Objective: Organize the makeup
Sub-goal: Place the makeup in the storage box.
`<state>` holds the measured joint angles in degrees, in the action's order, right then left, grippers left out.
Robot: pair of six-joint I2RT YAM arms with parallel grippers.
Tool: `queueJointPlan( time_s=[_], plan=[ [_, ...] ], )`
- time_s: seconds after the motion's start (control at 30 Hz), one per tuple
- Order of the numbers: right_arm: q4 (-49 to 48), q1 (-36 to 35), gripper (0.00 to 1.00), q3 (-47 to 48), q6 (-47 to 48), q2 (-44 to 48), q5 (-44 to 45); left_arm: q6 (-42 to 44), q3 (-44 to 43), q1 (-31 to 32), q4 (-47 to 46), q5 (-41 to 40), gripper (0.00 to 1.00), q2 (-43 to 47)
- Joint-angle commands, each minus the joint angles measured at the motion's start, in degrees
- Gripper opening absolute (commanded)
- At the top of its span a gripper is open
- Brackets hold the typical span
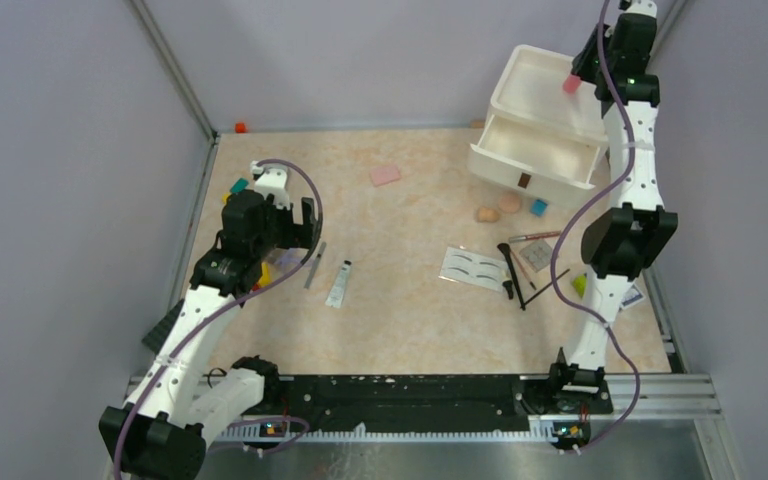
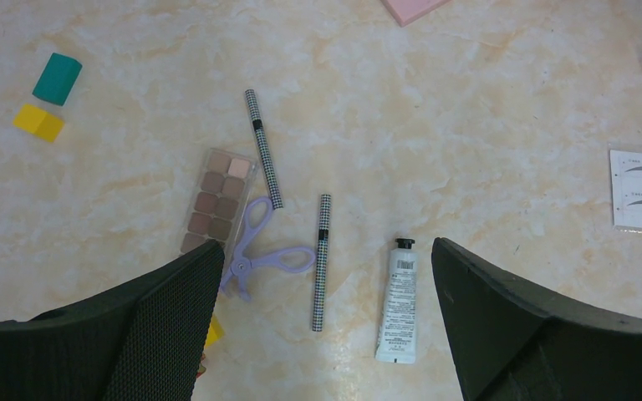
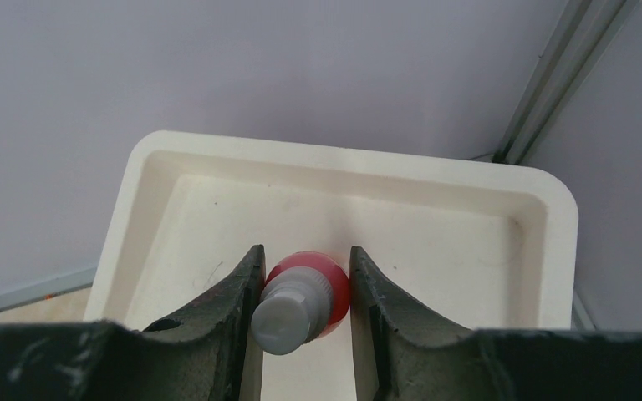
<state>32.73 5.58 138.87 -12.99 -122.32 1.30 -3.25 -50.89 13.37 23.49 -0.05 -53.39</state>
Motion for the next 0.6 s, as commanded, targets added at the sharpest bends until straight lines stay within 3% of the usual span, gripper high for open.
queueJointPlan(
  time_s=[0.0,0.27,0.37,0.57],
  plan=[
    [-1.33,0.76,0.08,2.97,1.82,-1.05,2.37,0.0,0.27,-0.27,-3.01,1.13,0.99,0.3],
    [-2.1,0.94,0.14,2.6,2.35,-2.68,3.01,0.03,0.18,-0.27,-2.98,1.08,0.99,0.12],
    [-2.06,0.93,0.27,2.38,2.26,-3.0,2.66,0.01,0.16,-0.27,-2.92,0.96,0.99,0.28],
    [-2.08,0.94,0.66,1.7,2.82,-2.81,4.29,0.05,0.17,-0.27,-3.01,1.42,0.99,0.26]
  ],
)
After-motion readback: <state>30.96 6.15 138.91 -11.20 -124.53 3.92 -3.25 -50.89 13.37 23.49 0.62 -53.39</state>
